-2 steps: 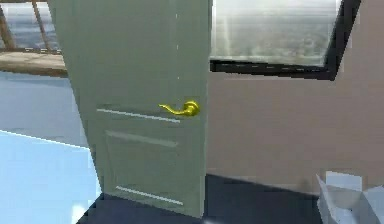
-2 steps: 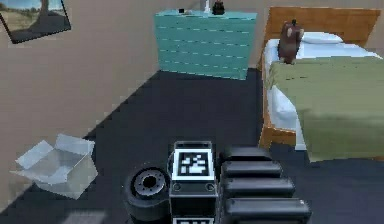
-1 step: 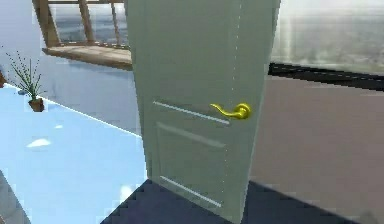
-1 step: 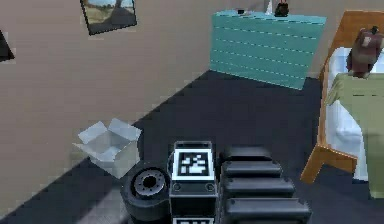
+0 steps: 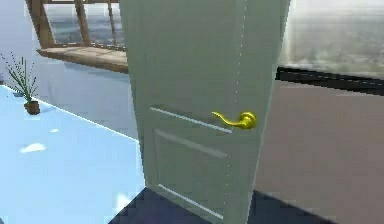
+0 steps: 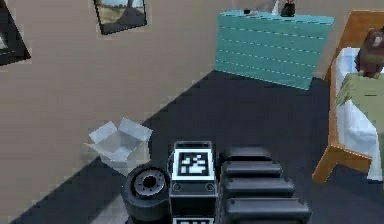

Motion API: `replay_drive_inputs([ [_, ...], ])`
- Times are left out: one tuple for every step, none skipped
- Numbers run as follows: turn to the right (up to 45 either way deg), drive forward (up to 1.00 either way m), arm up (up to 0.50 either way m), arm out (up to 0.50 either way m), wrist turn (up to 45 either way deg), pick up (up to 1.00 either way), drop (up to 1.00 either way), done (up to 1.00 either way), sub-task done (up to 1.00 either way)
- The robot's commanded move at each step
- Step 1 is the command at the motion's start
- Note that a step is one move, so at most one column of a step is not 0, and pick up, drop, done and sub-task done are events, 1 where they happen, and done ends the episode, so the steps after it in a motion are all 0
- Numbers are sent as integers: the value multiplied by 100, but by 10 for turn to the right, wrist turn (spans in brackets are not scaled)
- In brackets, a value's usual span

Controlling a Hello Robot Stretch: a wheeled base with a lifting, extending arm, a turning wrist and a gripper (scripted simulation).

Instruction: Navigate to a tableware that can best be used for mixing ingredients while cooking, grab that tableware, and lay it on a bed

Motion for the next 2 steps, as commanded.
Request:
replay_drive_inputs([
  [-270, 0, 0, 0, 0, 0, 0, 0, 0],
  [0, 75, 0, 0, 0, 0, 0, 0, 0],
])
